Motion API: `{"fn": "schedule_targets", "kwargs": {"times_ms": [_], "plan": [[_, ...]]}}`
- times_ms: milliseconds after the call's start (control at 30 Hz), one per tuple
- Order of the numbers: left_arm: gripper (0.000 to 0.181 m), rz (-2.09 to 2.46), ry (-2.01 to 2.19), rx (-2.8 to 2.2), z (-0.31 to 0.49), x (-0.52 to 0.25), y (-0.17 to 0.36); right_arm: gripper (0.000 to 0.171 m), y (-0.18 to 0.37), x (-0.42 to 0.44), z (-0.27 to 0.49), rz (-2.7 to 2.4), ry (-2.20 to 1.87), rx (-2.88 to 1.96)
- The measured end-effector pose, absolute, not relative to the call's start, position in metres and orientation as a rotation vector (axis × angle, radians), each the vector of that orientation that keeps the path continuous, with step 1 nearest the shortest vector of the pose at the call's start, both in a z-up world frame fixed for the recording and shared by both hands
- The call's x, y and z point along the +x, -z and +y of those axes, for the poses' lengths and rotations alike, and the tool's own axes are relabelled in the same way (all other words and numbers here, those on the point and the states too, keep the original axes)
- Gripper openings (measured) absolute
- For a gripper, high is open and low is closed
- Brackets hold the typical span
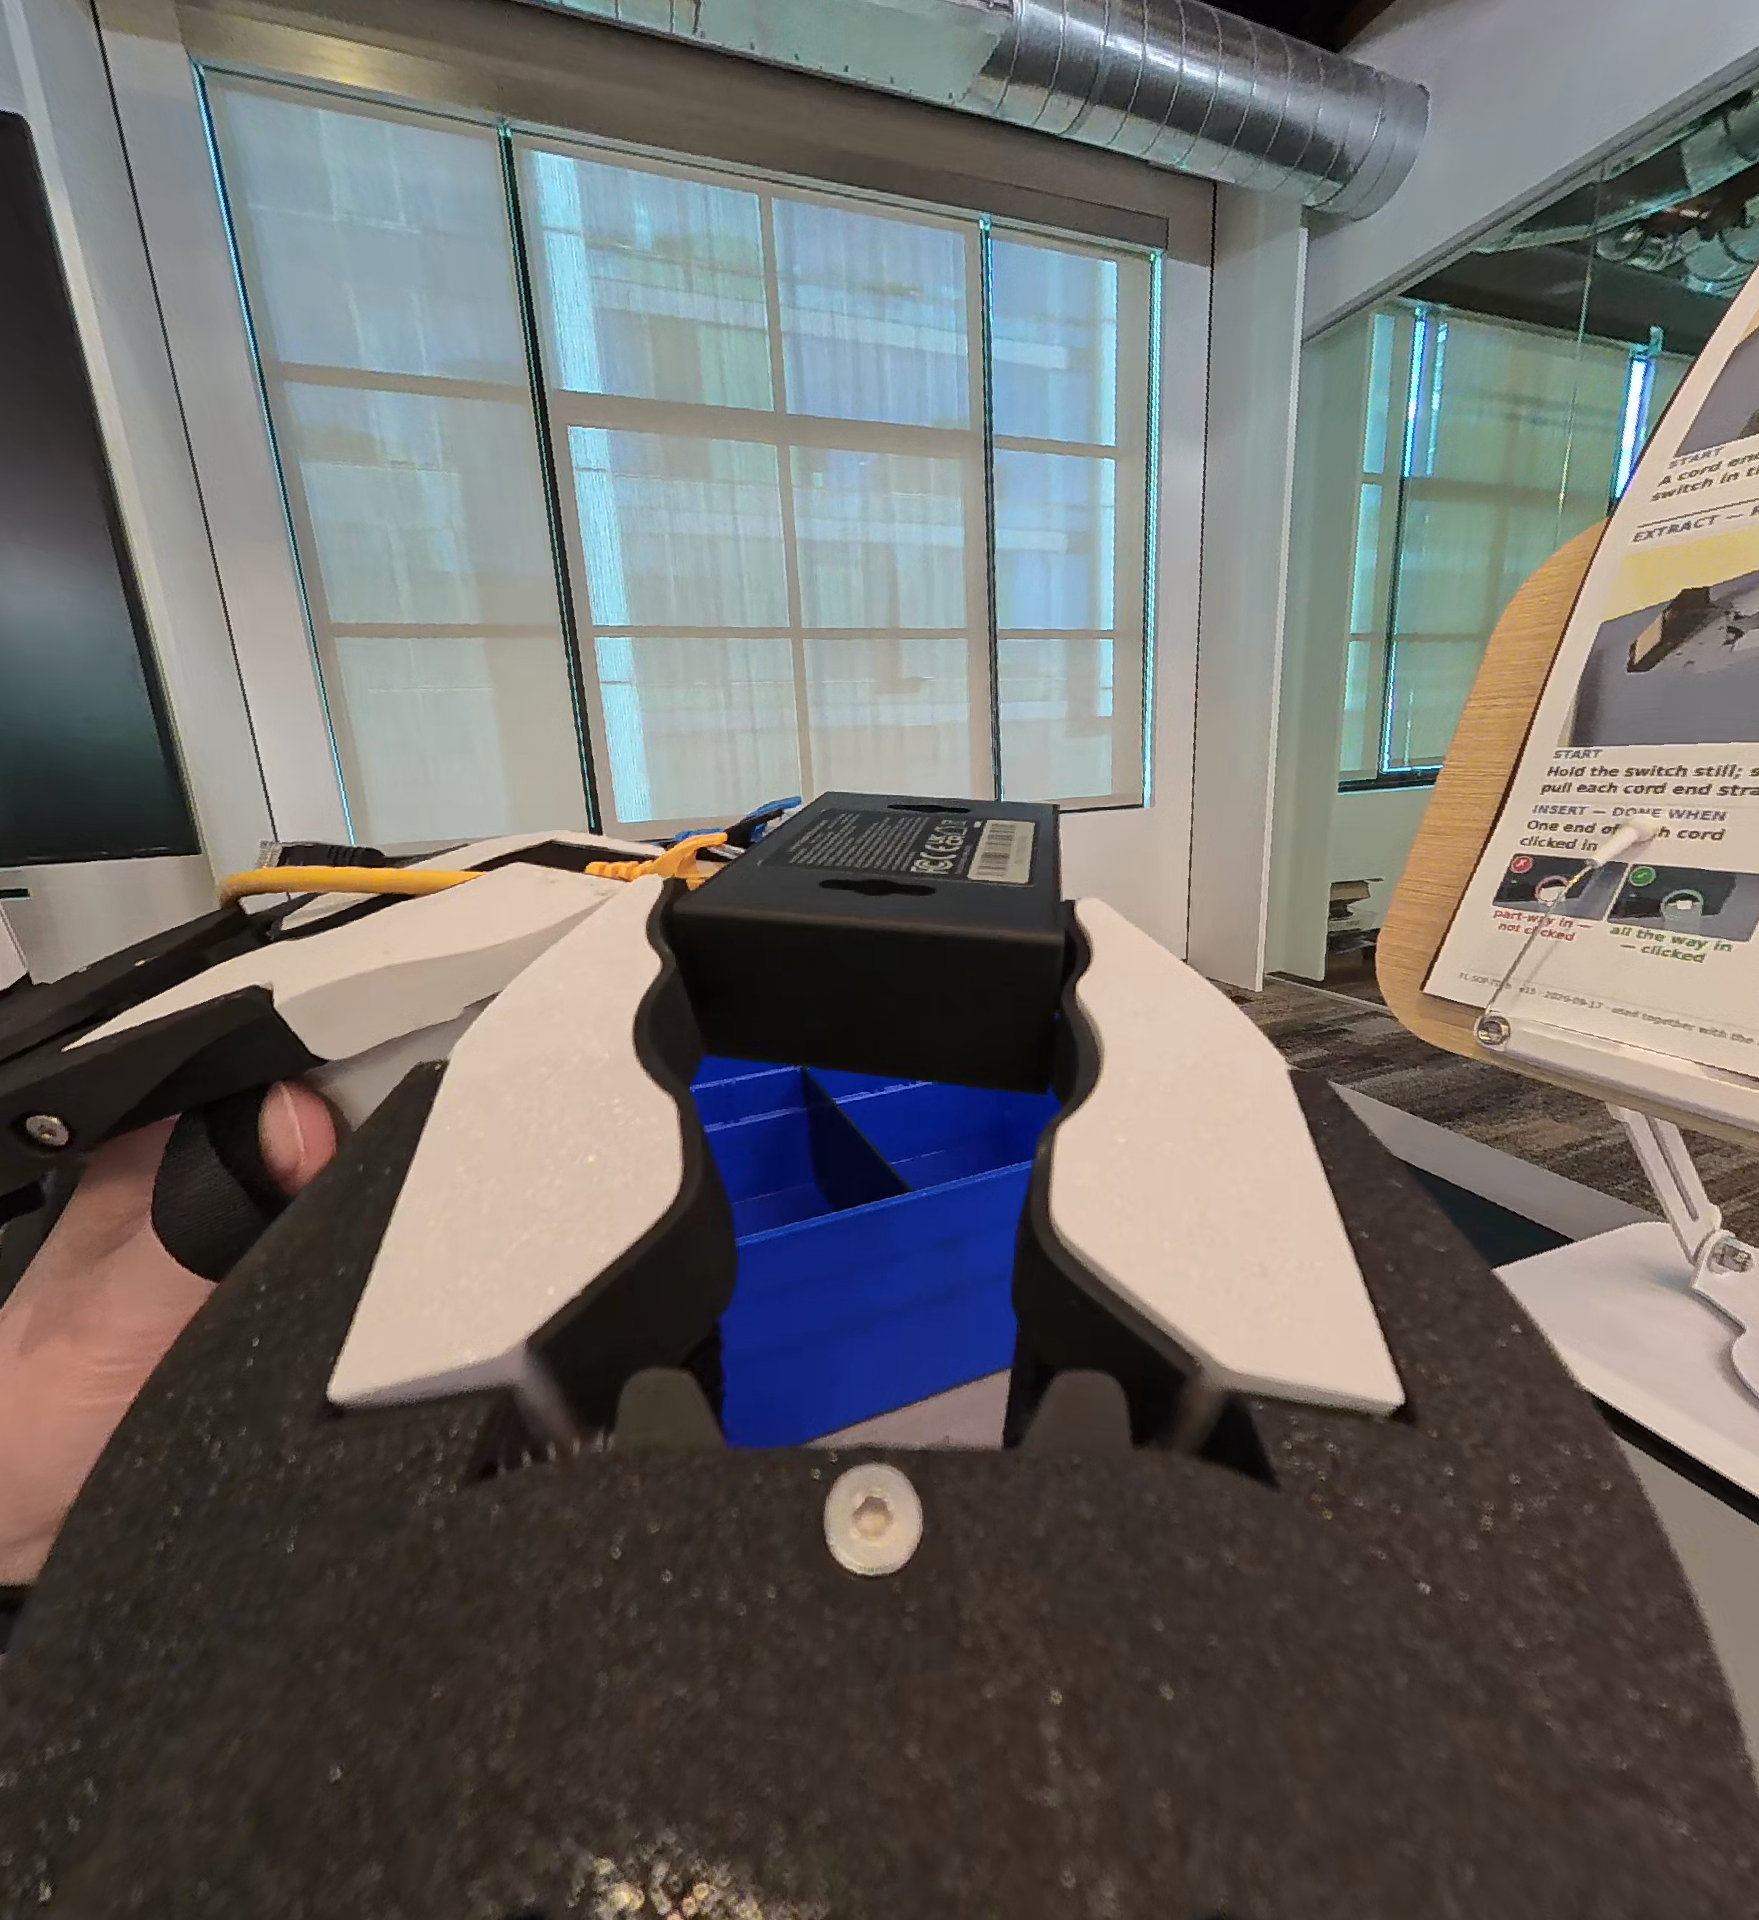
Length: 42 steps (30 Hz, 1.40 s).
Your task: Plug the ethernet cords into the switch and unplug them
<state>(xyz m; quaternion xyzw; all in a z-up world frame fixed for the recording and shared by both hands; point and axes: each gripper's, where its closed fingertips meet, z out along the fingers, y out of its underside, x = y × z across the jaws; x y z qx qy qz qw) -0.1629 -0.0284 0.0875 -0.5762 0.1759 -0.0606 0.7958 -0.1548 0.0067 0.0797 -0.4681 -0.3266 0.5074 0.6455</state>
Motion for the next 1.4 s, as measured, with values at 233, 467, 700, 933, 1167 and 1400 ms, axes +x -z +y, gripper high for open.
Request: {"fn": "schedule_targets", "kwargs": {"times_ms": [233, 467, 700, 933, 1167, 1400], "plan": [[0.010, 0.361, 0.146, -1.242, -0.0276, -0.1658, -0.0876, 0.065, -0.0791, -0.1558, 0.0067, -0.743, -1.154, -1.068], [0.010, 0.359, 0.148, -1.238, -0.0277, -0.1662, -0.0876, 0.065, -0.0795, -0.1556, 0.0063, -0.735, -1.140, -1.064], [0.010, 0.369, 0.122, -1.229, -0.0275, -0.1662, -0.0873, 0.065, -0.0794, -0.1555, 0.0063, -0.734, -1.138, -1.065], [0.011, 0.371, 0.130, -1.248, -0.0253, -0.1660, -0.0855, 0.065, -0.0783, -0.1547, 0.0082, -0.735, -1.116, -1.069], [0.019, 0.394, 0.164, -1.253, -0.0252, -0.1619, -0.0835, 0.065, -0.0768, -0.1544, 0.0102, -0.734, -1.122, -1.077], [0.016, 0.367, 0.167, -1.213, -0.0299, -0.1658, -0.0907, 0.065, -0.0743, -0.1508, 0.0158, -0.709, -1.136, -1.092]]}}
